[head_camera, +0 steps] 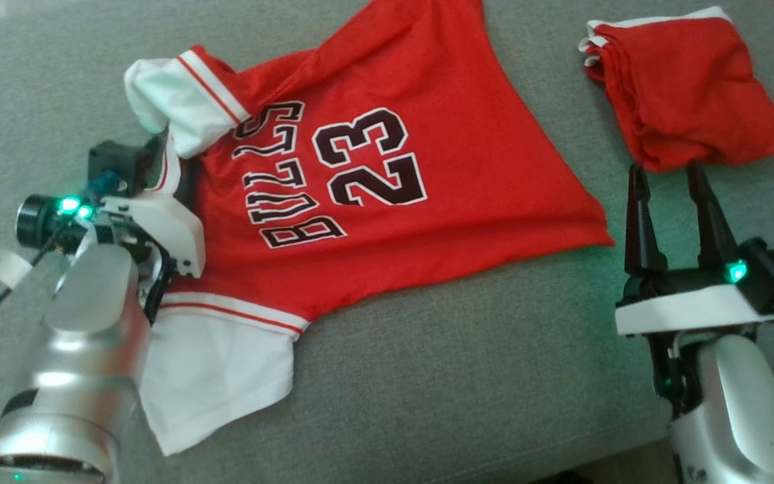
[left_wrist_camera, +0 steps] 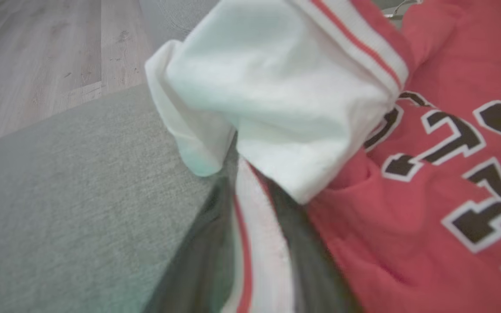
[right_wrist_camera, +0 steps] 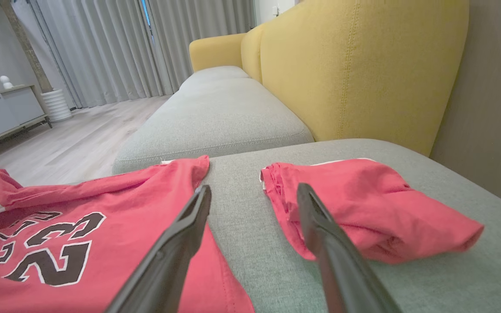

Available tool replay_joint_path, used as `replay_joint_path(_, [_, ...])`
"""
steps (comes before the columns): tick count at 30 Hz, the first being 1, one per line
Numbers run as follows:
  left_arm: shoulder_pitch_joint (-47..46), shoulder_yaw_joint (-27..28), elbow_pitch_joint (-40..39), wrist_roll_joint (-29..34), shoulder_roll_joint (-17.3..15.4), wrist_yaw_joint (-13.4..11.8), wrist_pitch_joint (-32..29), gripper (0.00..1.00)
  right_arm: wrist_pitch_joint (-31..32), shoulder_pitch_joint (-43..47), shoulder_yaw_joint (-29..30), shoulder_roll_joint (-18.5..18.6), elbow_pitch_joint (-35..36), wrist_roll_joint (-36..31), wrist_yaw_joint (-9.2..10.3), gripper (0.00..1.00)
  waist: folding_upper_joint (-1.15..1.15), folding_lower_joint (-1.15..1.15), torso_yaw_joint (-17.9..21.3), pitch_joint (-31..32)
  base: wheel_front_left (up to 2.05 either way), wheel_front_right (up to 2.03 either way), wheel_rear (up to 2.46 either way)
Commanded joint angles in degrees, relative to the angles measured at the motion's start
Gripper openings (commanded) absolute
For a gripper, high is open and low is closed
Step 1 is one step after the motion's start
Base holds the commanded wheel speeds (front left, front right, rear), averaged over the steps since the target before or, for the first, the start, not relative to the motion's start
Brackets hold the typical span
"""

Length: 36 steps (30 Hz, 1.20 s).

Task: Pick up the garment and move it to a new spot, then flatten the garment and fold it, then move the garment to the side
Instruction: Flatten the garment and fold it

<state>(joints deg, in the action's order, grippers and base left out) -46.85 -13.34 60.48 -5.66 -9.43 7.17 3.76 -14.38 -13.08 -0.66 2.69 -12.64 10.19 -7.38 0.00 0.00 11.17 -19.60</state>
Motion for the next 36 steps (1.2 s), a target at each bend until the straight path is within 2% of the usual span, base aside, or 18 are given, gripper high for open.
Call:
replay_joint_path(1, [-1.1, 0.8, 0.8, -0.7, -2.5, 0.2, -0.3, 0.00, -0.6, -1.9, -1.5, 0.2, 2.4, 0.7, -0.11, 1.00, 0.00, 0.00, 0.4, -0.3, 0.00, 0.00, 0.00])
replay_joint_path(11, [-6.9, 2.4, 3.2, -2.5, -5.3, -0.6, 4.6, 0.00, -0.6, -3.2, -2.5, 0.2, 3.3, 0.4, -0.11, 1.00, 0.00, 0.00, 0.7, -1.7, 0.00, 0.00, 0.00])
replay_joint_path(21, [-15.4, 4.2, 4.9, -3.5, -10.1, -3.6, 8.6, 0.00, -0.6, -5.0, -4.9, 0.2, 3.4, 0.4, -0.11, 1.00, 0.00, 0.00, 1.8, -3.3, 0.00, 0.00, 0.00])
replay_joint_path(25, [-17.3, 4.8, 5.4, -4.4, -10.7, -3.6, 9.8, 0.00, -0.6, -5.4, -5.2, 0.2, 3.4, 0.5, -0.11, 1.00, 0.00, 0.00, 1.8, -3.5, 0.00, 0.00, 0.00])
replay_joint_path(26, [-17.4, 4.7, 5.5, -4.5, -10.5, -3.2, 10.0, 0.49, -0.6, -5.3, -5.2, 0.2, 3.4, 0.5, -0.11, 1.00, 0.00, 0.00, 1.6, -3.4, 0.00, 0.00, 0.00])
replay_joint_path(27, [-17.5, 4.5, 5.3, -4.4, -10.5, -3.5, 10.4, 0.93, -0.6, -5.2, -5.1, 0.2, 3.3, 0.4, -0.11, 1.00, 0.00, 0.00, 1.3, -3.3, 0.00, 0.00, 0.00])
replay_joint_path(28, [-17.5, 4.4, 5.1, -4.4, -10.3, -3.5, 10.6, 1.00, -0.6, -5.1, -5.0, 0.2, 3.3, 0.3, -0.11, 1.00, 0.00, 0.00, 1.0, -3.2, 0.00, 0.00, 0.00])
replay_joint_path(33, [-15.3, 3.3, 3.6, -4.3, -8.8, -2.4, 11.2, 1.00, -0.6, -4.6, -4.7, 0.2, 2.7, -0.4, -0.11, 1.00, 0.00, 0.00, -1.8, -1.5, 0.00, 0.00, 0.00])
replay_joint_path(36, [-12.6, 3.3, -0.5, -4.7, -8.0, -1.9, 11.2, 1.00, -0.6, -4.2, -4.2, 0.2, 2.3, -1.0, -0.11, 1.00, 0.00, 0.00, -4.2, 0.1, 0.00, 0.00, 0.00])
